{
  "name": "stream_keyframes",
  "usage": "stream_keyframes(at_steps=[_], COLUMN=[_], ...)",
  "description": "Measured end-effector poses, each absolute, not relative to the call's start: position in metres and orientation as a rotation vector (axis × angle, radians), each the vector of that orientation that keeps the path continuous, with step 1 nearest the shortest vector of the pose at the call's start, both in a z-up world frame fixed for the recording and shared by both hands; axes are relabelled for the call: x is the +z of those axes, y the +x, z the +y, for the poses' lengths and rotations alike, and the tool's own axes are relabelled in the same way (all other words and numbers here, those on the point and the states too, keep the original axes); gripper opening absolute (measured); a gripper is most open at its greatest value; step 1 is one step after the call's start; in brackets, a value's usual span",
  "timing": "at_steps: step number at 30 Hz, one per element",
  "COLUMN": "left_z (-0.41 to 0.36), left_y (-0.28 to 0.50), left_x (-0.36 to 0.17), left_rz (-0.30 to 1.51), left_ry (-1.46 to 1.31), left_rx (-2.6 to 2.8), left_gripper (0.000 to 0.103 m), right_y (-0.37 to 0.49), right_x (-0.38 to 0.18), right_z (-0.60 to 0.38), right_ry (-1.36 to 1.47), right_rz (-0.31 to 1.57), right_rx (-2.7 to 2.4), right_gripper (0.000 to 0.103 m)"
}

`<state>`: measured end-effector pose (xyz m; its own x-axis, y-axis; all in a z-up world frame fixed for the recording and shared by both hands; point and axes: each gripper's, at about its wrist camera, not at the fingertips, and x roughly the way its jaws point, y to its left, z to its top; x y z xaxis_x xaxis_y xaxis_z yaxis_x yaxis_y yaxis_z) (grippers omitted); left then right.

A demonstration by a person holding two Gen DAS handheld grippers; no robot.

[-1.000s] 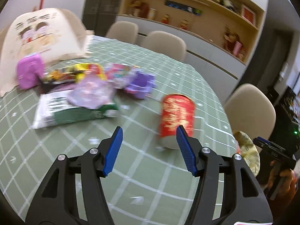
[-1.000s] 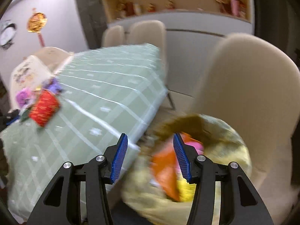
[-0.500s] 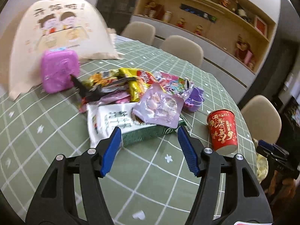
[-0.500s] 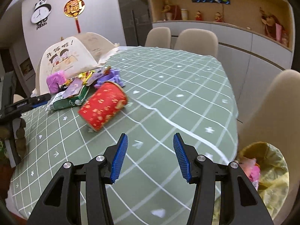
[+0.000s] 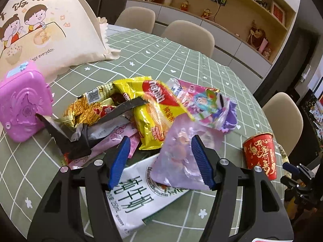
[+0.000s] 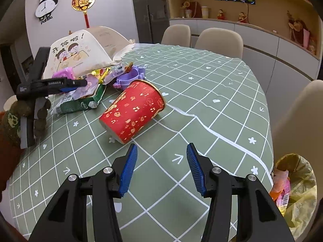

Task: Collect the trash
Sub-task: 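Move the left gripper to the purple blister pack and grasp it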

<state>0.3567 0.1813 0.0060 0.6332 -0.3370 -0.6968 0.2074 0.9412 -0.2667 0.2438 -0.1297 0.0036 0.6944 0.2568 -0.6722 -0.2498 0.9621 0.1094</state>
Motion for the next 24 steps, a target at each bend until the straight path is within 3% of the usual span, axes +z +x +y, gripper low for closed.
stream_keyframes(at_steps=[11,17,22,24], left_z=[0.163,0.161,0.162,0.16], left_y=[0.311,0.325,0.328,0.318], left_x=[0.008,0.009,0.009,0.017], left_rz=[0.873,0.854,0.849,0.808], left_ry=[-0.139,-0.166,-0.178,-0.154], left_rx=[-0.399,-0.324,-0.276,-0.27], left_gripper=[0.059,0.058,0.014,0.006], right_y=[0.252,0.244,0.238,0.238], right_x=[-0.004,-0.004,0.001,0.004], right_z=[-0.116,-0.113,-0.12,-0.122], right_ry=[0.021,-0.019,-0.006,0.009], right_rz=[0.771,0.759,0.747,0.745], right_rx=[0.316,0.301,0.285,0.296], right_gripper=[0.048,0.048,0.048,0.048])
